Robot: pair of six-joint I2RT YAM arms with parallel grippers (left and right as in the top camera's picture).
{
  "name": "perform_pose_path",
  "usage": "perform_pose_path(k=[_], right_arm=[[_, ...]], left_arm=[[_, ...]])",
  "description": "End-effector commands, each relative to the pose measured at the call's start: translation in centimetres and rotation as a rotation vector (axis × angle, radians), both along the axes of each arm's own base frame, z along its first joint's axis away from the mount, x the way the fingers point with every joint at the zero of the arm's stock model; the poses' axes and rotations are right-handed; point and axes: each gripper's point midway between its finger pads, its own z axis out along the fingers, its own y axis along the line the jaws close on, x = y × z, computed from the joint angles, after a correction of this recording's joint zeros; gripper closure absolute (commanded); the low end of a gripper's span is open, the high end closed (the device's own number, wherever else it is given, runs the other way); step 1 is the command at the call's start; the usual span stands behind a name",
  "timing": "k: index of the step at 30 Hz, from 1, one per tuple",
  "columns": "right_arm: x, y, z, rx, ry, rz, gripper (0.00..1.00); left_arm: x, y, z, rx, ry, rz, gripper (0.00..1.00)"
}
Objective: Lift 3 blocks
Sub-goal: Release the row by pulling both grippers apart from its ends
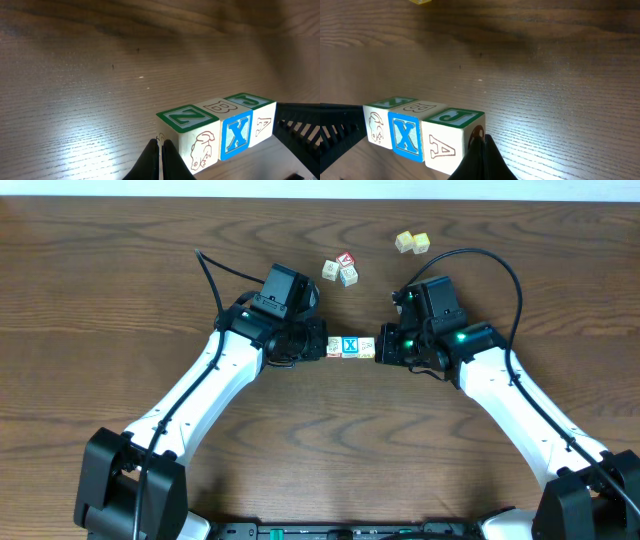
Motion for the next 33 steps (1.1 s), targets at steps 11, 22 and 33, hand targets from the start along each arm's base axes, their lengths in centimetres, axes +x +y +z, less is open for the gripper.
perform_pose_path(k=[11,22,33], right_arm=[[-1.9,5.2,2.1,0.175,0.030,0.151,0.99],[-1.8,5.4,0.1,0.151,0.068,0.150,0.99],[-1.7,5.9,-3.0,0.125,0.126,0.155,0.99]], left_arm=[[-1.4,-3.7,-0.7,-0.117,0.081,-0.100,0.94],[-1.2,-3.8,-1.8,-0.110,0.099,-0.096,0.93],[-1.9,-5.5,-4.5,-0.090,0.144,-0.129,0.93]])
